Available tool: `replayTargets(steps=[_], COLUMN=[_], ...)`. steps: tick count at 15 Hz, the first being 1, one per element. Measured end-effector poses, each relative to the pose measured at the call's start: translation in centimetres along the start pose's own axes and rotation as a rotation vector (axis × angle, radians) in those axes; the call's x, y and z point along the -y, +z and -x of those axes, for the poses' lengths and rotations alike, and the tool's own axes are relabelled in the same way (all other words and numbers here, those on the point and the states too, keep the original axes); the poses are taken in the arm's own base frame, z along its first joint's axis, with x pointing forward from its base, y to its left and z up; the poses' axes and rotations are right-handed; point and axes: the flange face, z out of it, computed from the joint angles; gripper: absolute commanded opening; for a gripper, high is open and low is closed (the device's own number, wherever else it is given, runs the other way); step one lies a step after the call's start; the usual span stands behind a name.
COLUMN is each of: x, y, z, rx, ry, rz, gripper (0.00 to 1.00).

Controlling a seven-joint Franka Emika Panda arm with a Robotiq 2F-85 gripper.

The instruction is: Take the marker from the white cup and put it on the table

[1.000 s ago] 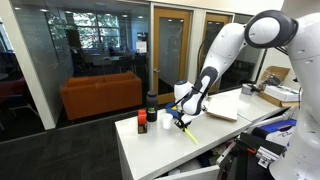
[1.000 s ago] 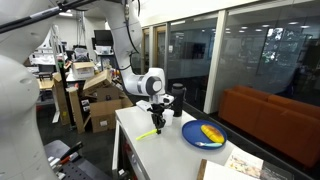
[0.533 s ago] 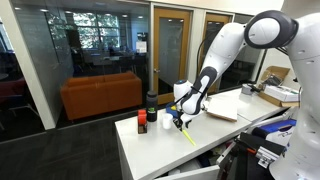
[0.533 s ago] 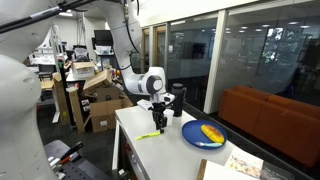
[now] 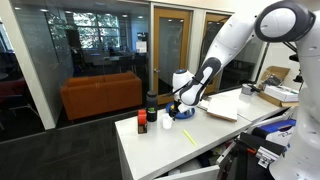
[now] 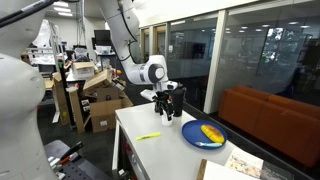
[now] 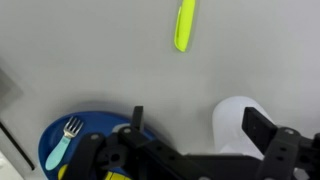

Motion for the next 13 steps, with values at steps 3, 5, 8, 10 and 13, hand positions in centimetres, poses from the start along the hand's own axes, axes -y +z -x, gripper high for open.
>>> replayTargets(steps=[3,5,8,10,13], x=[-0.3,-0.4,-0.9,-1.2,-1.6], y=[-3.0,-4.5,-5.9,-6.4,-7.1], z=[-0.7,-0.8,-0.5,-0.3,0.1], rx=[-0.04,-0.06,-0.059,-0.049,-0.035], ry=[-0.009,-0.017,-0.021,-0.016,-0.01], rz=[-0.008,-0.006,0.005,0.007,0.005], gripper=[1.0,1.0,1.0,1.0,1.0])
